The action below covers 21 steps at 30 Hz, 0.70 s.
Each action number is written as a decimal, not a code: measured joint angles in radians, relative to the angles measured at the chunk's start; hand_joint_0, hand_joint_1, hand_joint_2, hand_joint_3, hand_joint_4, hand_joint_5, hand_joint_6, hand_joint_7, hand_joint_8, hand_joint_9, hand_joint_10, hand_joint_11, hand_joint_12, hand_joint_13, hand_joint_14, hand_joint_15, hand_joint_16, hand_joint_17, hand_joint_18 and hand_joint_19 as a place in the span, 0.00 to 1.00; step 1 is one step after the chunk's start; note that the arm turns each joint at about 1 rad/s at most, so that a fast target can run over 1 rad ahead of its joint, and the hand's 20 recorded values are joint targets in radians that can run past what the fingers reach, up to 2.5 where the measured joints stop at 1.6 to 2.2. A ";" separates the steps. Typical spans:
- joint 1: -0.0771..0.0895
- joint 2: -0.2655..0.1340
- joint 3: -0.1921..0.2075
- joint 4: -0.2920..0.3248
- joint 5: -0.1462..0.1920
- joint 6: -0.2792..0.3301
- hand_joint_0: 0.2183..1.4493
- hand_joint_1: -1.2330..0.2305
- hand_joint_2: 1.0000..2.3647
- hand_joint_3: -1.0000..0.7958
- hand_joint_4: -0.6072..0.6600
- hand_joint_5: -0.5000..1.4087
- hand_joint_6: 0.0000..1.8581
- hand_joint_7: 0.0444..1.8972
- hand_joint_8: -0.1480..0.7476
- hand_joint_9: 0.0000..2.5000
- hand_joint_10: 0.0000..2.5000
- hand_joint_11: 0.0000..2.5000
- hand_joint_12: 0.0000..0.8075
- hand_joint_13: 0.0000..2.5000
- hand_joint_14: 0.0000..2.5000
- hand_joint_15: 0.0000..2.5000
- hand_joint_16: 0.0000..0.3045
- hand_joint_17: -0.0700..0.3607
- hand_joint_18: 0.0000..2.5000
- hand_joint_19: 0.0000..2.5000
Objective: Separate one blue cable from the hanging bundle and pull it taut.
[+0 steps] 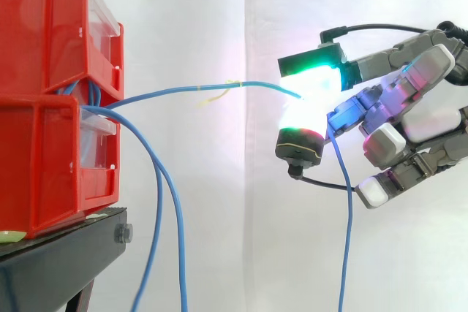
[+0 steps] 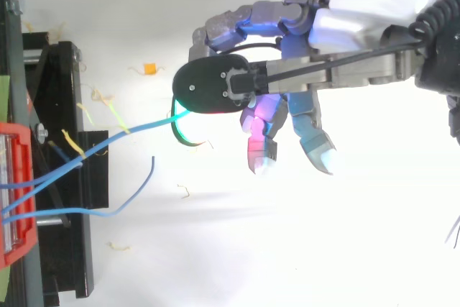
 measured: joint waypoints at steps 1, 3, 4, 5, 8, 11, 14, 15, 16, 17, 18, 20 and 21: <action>0.000 0.000 0.000 0.000 0.000 0.000 0.39 0.42 0.01 0.54 0.65 0.34 0.27 0.70 0.42 0.79 0.01 0.18 0.43 0.52 0.01 0.19 0.18 0.45 0.35 0.20; 0.000 0.000 0.000 -0.001 0.000 0.000 0.39 0.42 0.01 0.54 0.65 0.34 0.27 0.70 0.41 0.79 0.01 0.18 0.43 0.52 0.01 0.20 0.17 0.44 0.35 0.20; 0.000 0.000 0.000 -0.002 0.000 0.000 0.39 0.42 0.01 0.54 0.65 0.34 0.27 0.70 0.41 0.79 0.01 0.18 0.43 0.53 0.01 0.20 0.17 0.44 0.35 0.20; 0.000 0.000 0.000 -0.002 0.000 0.000 0.39 0.42 0.01 0.54 0.65 0.34 0.27 0.71 0.40 0.78 0.01 0.18 0.43 0.53 0.01 0.20 0.17 0.43 0.35 0.20; 0.000 0.000 0.000 -0.003 -0.001 -0.006 0.39 0.42 0.01 0.54 0.65 0.34 0.27 0.71 0.40 0.78 0.01 0.18 0.42 0.53 0.01 0.21 0.17 0.43 0.35 0.20; 0.000 0.000 0.000 -0.003 -0.001 -0.022 0.39 0.42 0.01 0.54 0.67 0.34 0.27 0.71 0.40 0.78 0.01 0.18 0.41 0.54 0.01 0.21 0.16 0.42 0.34 0.21; 0.000 0.000 0.000 -0.001 -0.001 -0.051 0.39 0.42 0.01 0.54 0.69 0.33 0.27 0.70 0.40 0.78 0.01 0.18 0.41 0.54 0.01 0.21 0.16 0.42 0.34 0.20; 0.000 0.000 0.000 0.000 -0.001 -0.068 0.39 0.42 0.01 0.54 0.69 0.33 0.27 0.70 0.40 0.78 0.01 0.18 0.41 0.54 0.01 0.21 0.16 0.42 0.34 0.20; 0.000 0.000 0.000 0.000 -0.001 -0.083 0.39 0.42 0.01 0.54 0.70 0.33 0.27 0.70 0.40 0.77 0.01 0.18 0.41 0.54 0.01 0.21 0.16 0.42 0.34 0.20; 0.001 0.000 0.000 0.001 -0.002 -0.099 0.39 0.42 0.01 0.54 0.70 0.33 0.27 0.69 0.40 0.78 0.01 0.19 0.41 0.54 0.01 0.21 0.16 0.42 0.34 0.21; 0.001 0.000 0.000 0.002 -0.002 -0.119 0.39 0.42 0.01 0.54 0.70 0.33 0.27 0.69 0.40 0.78 0.01 0.18 0.40 0.54 0.01 0.22 0.16 0.42 0.34 0.20; 0.004 0.000 0.000 0.011 -0.002 -0.175 0.39 0.42 0.01 0.54 0.71 0.33 0.27 0.68 0.40 0.77 0.01 0.19 0.40 0.55 0.01 0.21 0.16 0.42 0.34 0.20; 0.004 0.000 0.000 0.014 -0.002 -0.190 0.39 0.42 0.01 0.54 0.71 0.33 0.27 0.68 0.40 0.77 0.01 0.18 0.40 0.55 0.01 0.22 0.16 0.42 0.34 0.20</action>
